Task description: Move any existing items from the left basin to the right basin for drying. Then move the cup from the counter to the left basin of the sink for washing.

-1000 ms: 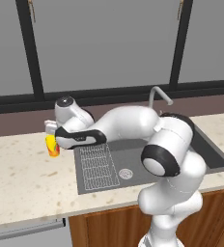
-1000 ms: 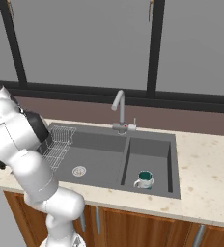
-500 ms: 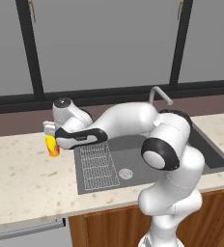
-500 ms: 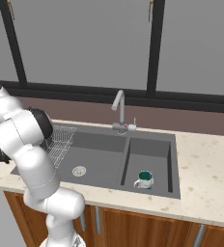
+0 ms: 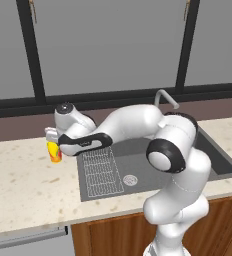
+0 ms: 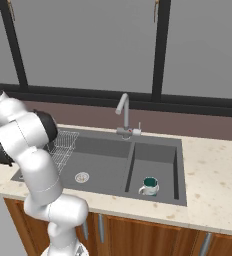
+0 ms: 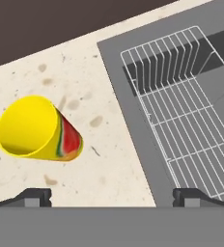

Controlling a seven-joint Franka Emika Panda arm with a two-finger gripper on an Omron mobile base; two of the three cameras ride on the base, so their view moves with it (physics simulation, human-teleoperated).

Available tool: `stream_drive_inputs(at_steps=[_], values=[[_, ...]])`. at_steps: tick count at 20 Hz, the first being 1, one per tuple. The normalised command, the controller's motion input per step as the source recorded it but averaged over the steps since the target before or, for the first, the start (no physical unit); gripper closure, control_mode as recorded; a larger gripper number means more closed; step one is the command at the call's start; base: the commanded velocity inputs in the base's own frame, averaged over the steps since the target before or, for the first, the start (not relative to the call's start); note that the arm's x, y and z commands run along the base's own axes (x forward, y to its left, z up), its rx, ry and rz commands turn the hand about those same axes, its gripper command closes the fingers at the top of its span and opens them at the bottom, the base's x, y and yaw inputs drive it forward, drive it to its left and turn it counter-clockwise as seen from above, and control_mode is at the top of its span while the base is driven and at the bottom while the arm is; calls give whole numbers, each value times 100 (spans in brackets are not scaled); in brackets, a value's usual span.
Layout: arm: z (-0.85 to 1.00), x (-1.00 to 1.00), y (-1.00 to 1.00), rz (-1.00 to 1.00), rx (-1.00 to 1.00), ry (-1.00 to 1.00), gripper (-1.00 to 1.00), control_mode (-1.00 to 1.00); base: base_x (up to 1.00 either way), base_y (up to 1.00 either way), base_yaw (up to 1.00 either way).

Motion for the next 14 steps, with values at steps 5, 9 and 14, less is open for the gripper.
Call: stream_drive_inputs(at_steps=[5,9,14], values=[[-8,9,9,0,0,0,-100,-100,0,0,0],[-5,4,6,0,0,0,-100,-100,0,0,0],[-7,0,7,0,0,0,-100,-100,0,0,0]])
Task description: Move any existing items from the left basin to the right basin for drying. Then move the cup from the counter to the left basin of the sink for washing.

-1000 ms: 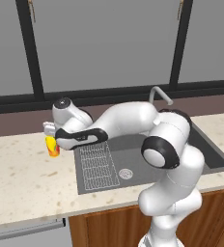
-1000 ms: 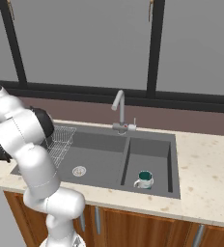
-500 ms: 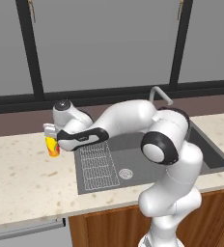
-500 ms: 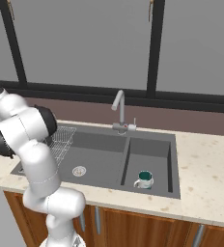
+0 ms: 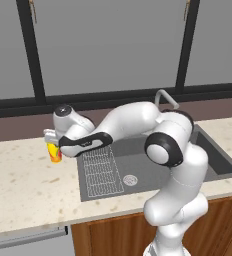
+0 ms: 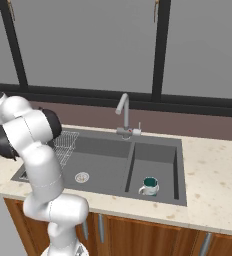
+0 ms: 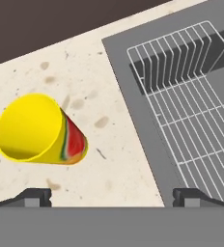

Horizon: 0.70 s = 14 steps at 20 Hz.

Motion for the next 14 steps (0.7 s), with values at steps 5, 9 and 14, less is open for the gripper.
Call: stream_drive_inputs(at_steps=[5,9,14], values=[[-4,2,4,0,0,2,-100,-100,0,0,0],[0,6,0,0,0,1,-100,-100,0,0,0],[0,9,0,0,0,0,-100,-100,0,0,0]])
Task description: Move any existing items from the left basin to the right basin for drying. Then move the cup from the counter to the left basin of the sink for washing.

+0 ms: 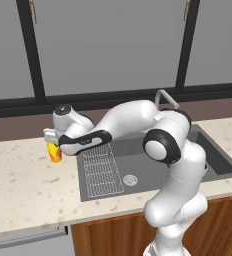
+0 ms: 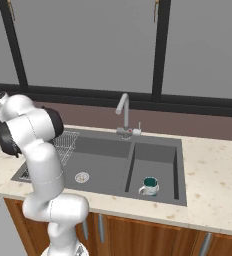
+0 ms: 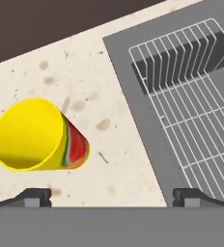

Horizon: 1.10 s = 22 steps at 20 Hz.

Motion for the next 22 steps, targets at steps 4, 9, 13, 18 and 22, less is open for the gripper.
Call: stream_drive_inputs(at_steps=[4,9,13,18,22], values=[[0,10,0,0,0,1,-100,-100,0,0,0],[-5,17,7,0,0,2,-100,-100,0,0,0],[-6,18,9,0,0,5,-100,-100,0,0,0],[-6,13,12,0,0,4,-100,-100,0,0,0],[-1,15,14,0,0,6,-100,-100,0,0,0]])
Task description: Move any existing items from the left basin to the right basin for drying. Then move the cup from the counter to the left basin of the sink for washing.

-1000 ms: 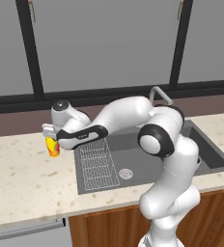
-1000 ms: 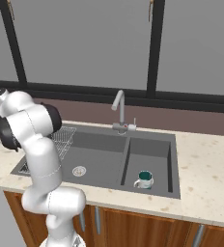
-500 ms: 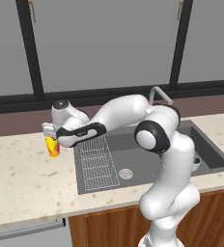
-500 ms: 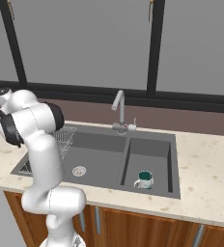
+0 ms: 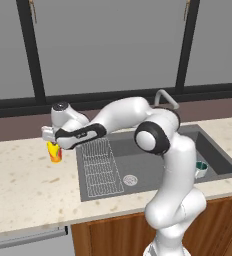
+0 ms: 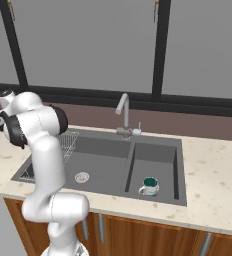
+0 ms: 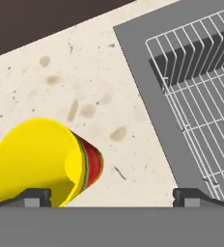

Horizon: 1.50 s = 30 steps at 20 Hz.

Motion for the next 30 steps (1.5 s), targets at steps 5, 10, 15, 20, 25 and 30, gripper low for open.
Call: stream_drive_inputs(at_steps=[5,10,15,20,25,30], values=[[-3,13,12,0,0,6,-100,-100,0,0,0],[-4,8,3,0,0,5,-100,-100,0,0,0],[-4,6,1,0,0,4,-100,-100,0,0,0],[-9,3,1,0,0,1,-100,-100,0,0,0],[-12,4,1,0,0,0,-100,-100,0,0,0],[-15,9,6,0,0,0,-100,-100,0,0,0]])
